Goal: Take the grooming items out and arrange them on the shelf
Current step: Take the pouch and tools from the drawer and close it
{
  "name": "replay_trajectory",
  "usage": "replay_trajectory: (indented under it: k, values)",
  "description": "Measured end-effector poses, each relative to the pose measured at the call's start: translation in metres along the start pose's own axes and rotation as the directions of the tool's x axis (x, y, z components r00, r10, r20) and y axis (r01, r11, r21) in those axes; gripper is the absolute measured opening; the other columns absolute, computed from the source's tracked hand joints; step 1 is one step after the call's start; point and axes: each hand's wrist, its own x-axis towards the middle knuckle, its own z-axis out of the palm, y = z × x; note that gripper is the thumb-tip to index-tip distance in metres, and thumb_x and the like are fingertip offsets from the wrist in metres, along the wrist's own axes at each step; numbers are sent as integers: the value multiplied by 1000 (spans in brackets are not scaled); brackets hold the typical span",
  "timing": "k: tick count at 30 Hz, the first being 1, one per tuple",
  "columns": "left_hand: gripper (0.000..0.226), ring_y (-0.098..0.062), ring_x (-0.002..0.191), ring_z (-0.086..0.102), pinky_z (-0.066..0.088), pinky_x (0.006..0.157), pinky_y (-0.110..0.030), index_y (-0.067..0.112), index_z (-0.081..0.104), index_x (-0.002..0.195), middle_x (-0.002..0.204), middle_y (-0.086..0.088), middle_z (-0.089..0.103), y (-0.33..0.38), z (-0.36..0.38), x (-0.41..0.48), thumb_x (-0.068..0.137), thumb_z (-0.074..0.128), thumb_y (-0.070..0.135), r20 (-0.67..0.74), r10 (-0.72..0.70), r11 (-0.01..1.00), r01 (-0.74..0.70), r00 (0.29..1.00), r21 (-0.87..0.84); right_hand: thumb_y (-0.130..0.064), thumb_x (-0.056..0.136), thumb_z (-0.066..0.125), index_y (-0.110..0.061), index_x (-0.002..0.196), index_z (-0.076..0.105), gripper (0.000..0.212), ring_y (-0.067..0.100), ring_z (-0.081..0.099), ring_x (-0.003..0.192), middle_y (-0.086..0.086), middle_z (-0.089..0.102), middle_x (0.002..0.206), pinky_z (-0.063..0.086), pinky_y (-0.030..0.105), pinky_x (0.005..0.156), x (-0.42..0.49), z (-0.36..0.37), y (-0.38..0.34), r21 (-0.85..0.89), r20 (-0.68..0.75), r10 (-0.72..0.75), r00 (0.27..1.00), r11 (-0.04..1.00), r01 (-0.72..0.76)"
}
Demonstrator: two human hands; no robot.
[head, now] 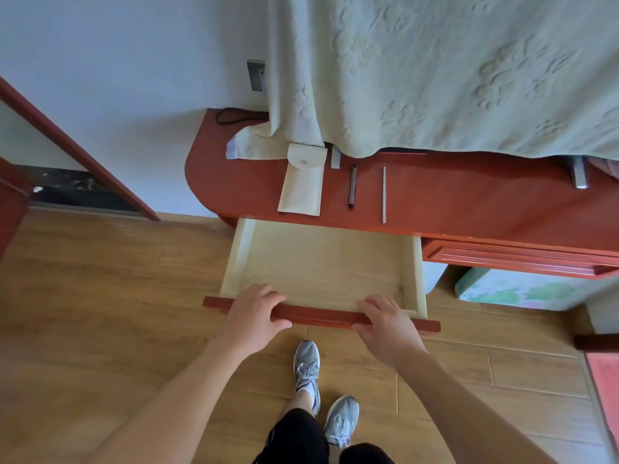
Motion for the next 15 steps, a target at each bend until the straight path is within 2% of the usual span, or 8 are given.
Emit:
replay_trajectory:
  k: [5,10,15]
  values:
    - [45,-22,115,57,42,102,-35,18,69,122,123,2,63,-3,6,-4,85,72,43,-40,-38,999,38,998,3,-25,79,77,-12,108,70,32,23,59,92,0,64,101,55,35,73,-3,8,-2,4,-55,6,998,1000,-5]
    - [43,-22,108,60,45,95,-34,17,73,116,114,1,67,-4,6,-3,80,77,40,-37,-72,996,70,997,-48,-27,80,77,-14,108,70,32,19,58,92,-2,63,100,54,33,73,-3,6,-3,23,-52,41,998,999,-40]
    - [42,-18,107,60,44,96,-31,19,73,116,113,4,67,-4,2,5,80,77,41,-31,-74,996,72,997,-53,-28,79,78,-14,104,71,30,19,58,91,-5,62,98,54,32,71,5,4,-3,30,-36,73,997,997,-72]
